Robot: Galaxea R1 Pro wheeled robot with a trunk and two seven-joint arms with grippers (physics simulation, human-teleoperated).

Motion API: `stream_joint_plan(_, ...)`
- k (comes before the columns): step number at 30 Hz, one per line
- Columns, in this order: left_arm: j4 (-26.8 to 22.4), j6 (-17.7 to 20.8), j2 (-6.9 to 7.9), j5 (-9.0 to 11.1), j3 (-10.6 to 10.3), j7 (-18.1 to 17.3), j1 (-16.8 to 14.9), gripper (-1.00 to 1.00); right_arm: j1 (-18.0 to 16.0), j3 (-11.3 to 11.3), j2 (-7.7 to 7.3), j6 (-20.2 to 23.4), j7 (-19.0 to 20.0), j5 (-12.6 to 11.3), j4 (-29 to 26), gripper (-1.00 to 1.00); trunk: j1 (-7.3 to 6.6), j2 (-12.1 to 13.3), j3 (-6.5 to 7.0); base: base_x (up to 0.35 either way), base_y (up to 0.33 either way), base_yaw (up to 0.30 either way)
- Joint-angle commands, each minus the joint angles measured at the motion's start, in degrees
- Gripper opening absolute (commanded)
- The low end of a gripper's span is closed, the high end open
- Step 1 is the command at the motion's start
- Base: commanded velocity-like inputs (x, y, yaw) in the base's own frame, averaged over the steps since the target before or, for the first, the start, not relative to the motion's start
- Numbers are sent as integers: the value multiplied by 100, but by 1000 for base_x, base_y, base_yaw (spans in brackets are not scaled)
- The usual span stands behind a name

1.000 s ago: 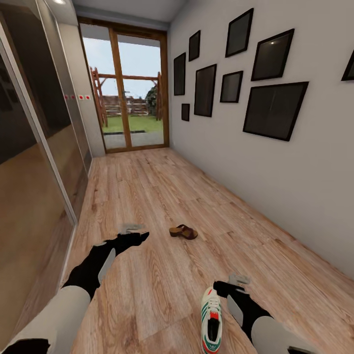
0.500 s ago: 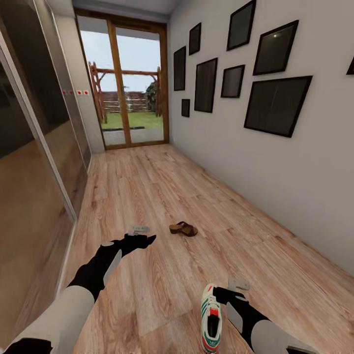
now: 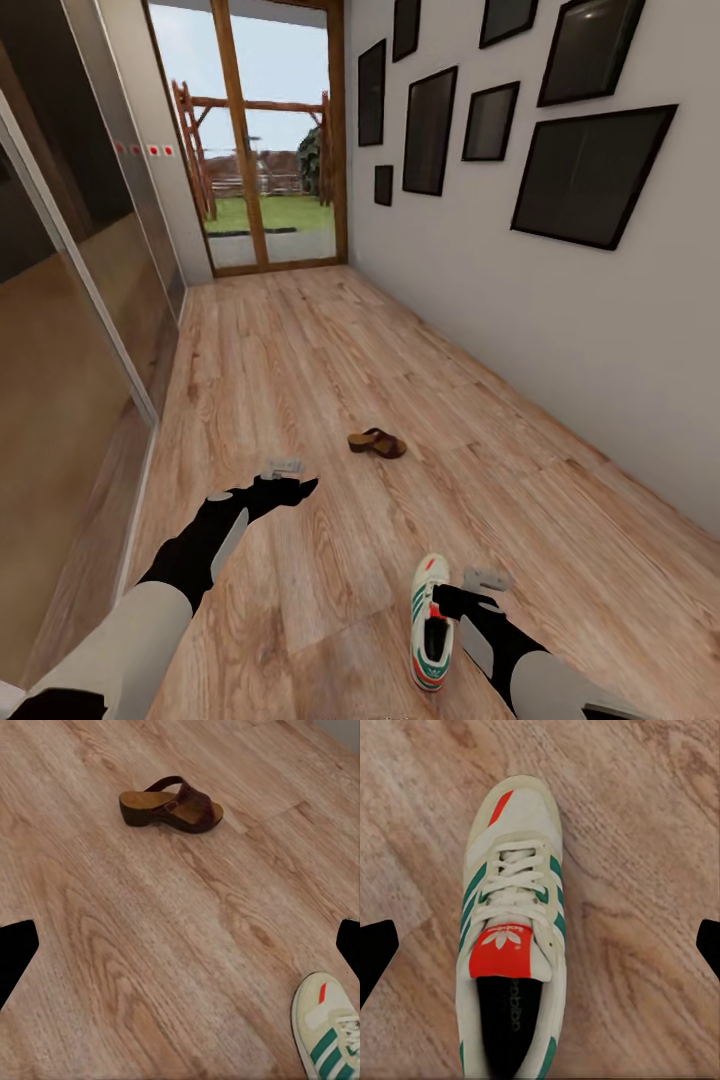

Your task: Pick up the two gym shoes and the two sandals from the corridor floor and place them onto the hallstand (shoe rack) in the corridor, making sure they are on the rack and not on the floor. Arrange them so the two gym shoes are next to each other and the two sandals are next to each other.

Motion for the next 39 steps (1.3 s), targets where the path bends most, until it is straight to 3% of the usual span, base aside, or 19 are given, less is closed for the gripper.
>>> stream_joint_plan(1,-6,47,1,58,-4,0,-3,100,-1,-23,2,0,-11,-6,-5,100,1,-4,-36,0,0,165)
stream_joint_plan(10,-6,47,1,58,0,0,-3,100,-1,-23,0,0,-6,-6,-5,100,24,-16,-299,0,0,196)
stream_joint_plan(15,-6,47,1,58,3,0,-3,100,-1,-23,0,0,-3,-8,-5,100,24,-16,-312,0,0,58)
stream_joint_plan(27,-6,47,1,58,-2,-3,-3,100,-1,-24,-2,0,-2,-40,-6,100,55,-32,-676,0,0,3)
stream_joint_plan(34,-6,47,1,58,-5,-6,-3,100,-1,-23,-2,0,-2,-41,-6,100,55,-32,-711,0,0,0)
stream_joint_plan(39,-6,47,1,58,-6,-6,-3,100,-1,-23,-1,0,-2,-41,-6,100,68,-39,-842,0,0,0)
